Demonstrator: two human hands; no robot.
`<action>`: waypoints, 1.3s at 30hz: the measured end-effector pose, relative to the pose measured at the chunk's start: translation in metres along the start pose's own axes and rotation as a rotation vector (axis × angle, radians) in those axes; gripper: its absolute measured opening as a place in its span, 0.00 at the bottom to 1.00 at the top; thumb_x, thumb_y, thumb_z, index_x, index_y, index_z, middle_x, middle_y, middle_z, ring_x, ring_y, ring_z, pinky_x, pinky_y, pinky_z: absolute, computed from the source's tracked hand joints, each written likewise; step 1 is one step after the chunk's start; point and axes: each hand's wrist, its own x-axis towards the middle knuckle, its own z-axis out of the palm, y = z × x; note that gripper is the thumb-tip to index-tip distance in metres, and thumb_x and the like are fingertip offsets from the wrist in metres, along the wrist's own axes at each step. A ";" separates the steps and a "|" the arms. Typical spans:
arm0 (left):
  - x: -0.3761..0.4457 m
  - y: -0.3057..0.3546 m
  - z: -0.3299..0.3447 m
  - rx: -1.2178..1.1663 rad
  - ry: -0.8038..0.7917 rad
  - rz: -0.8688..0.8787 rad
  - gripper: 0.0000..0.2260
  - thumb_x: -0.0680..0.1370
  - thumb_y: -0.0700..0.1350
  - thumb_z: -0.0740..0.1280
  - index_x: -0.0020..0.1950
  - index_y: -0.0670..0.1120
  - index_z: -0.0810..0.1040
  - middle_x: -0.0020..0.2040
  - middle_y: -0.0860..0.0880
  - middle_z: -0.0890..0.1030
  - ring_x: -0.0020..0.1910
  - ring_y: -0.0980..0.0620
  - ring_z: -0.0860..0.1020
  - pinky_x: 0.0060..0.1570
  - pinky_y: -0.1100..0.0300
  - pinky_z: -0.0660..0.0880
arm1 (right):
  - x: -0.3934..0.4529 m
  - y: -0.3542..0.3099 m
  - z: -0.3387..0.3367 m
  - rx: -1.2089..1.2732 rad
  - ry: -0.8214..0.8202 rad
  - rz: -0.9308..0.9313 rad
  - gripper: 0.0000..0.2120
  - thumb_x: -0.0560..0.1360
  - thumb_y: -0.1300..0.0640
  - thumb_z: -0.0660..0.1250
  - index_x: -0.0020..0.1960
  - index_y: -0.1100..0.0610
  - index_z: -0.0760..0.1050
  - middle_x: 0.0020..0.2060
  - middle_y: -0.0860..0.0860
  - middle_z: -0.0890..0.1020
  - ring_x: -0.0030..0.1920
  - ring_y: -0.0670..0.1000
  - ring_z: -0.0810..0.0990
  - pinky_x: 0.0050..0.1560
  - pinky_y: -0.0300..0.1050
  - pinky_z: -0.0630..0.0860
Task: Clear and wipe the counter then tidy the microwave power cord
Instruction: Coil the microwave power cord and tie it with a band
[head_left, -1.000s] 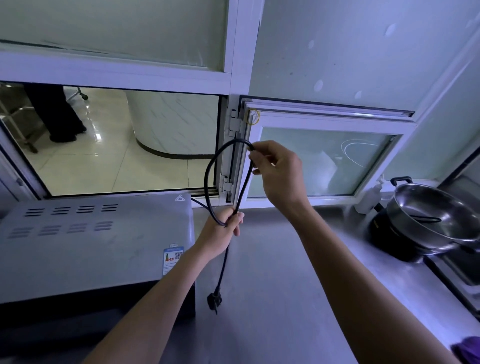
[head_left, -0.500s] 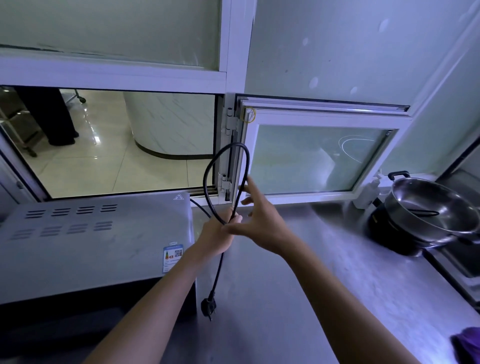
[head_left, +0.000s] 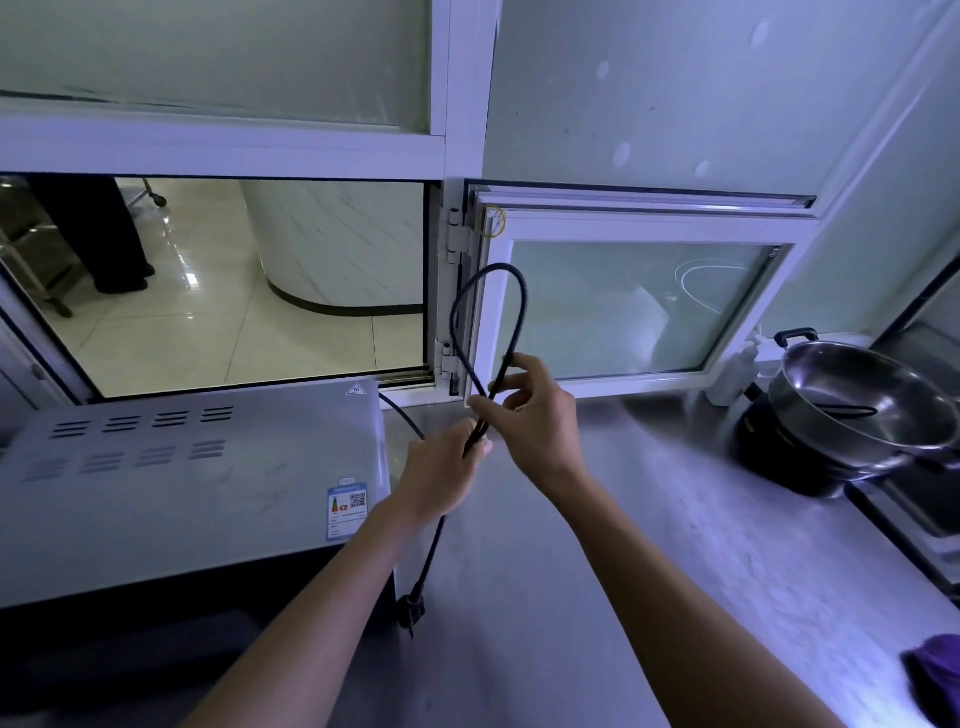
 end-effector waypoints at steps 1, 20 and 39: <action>-0.002 -0.002 0.001 -0.007 0.019 0.021 0.09 0.83 0.50 0.58 0.43 0.51 0.69 0.32 0.55 0.74 0.33 0.54 0.74 0.48 0.51 0.73 | 0.001 0.001 -0.001 0.024 0.026 0.010 0.22 0.70 0.50 0.77 0.61 0.50 0.75 0.41 0.44 0.84 0.36 0.44 0.79 0.37 0.32 0.72; -0.005 -0.012 0.033 0.166 0.162 0.074 0.09 0.83 0.47 0.57 0.50 0.45 0.74 0.37 0.53 0.72 0.35 0.51 0.71 0.38 0.60 0.64 | 0.056 0.036 -0.027 0.118 -0.028 0.188 0.19 0.74 0.51 0.74 0.46 0.69 0.75 0.29 0.58 0.82 0.29 0.56 0.82 0.31 0.44 0.76; 0.047 0.003 0.024 -0.045 0.042 -0.069 0.09 0.85 0.46 0.57 0.47 0.49 0.73 0.38 0.52 0.75 0.34 0.58 0.71 0.35 0.63 0.67 | 0.093 0.119 -0.033 -0.329 -0.338 -0.534 0.31 0.72 0.72 0.58 0.73 0.56 0.69 0.67 0.57 0.71 0.46 0.61 0.77 0.41 0.58 0.78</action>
